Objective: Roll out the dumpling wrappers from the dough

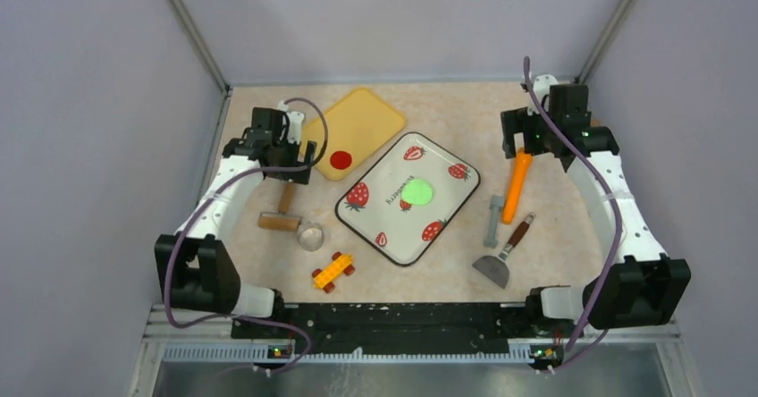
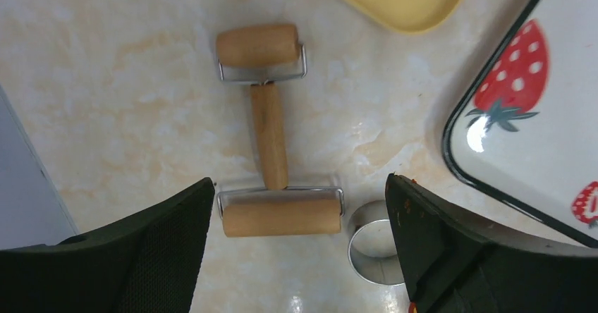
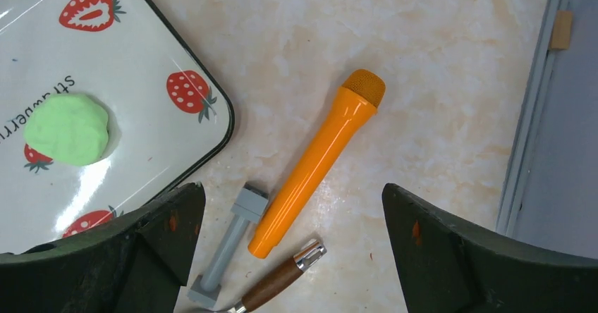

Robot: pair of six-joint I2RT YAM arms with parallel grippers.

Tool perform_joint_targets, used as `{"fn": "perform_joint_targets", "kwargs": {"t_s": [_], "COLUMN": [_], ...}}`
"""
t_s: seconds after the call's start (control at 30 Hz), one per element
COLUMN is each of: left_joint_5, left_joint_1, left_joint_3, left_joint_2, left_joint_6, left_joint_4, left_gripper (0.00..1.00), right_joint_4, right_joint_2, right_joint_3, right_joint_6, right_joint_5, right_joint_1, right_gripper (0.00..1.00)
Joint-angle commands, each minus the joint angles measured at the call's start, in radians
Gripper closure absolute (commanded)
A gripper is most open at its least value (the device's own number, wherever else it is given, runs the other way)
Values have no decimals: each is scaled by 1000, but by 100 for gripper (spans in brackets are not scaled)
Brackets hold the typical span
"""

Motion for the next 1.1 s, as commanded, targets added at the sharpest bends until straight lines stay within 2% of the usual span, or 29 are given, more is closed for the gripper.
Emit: {"fn": "perform_joint_targets", "kwargs": {"t_s": [0.0,0.2,0.37,0.53,0.87,0.97,1.07], "left_joint_5": [-131,-184,-188,-116,27,69,102], "left_joint_1": [4,18,32,50,105,142,151], "left_joint_3": [-51,-61,-72,-56,-23,-10,6], "left_joint_2": [77,206,273,332,408,437,470], "left_joint_6": [-41,-14,-3,23,70,92,115], "left_joint_4": [-20,19,73,83,50,34,19], "left_gripper": [8,18,23,32,41,47,60], "right_joint_4": [12,-32,-70,-82,-98,-101,-96], "right_joint_2": [-47,-77,-95,-101,-114,-111,-98], "right_joint_3": [2,20,42,46,42,37,33], "right_joint_6": [20,-72,-129,-122,-125,-128,-124], "right_joint_5": [41,-49,-145,-161,-193,-209,-225], "right_joint_1": [-5,-4,-4,-4,-5,-5,-5], "right_gripper": [1,2,3,4,5,5,5]}}
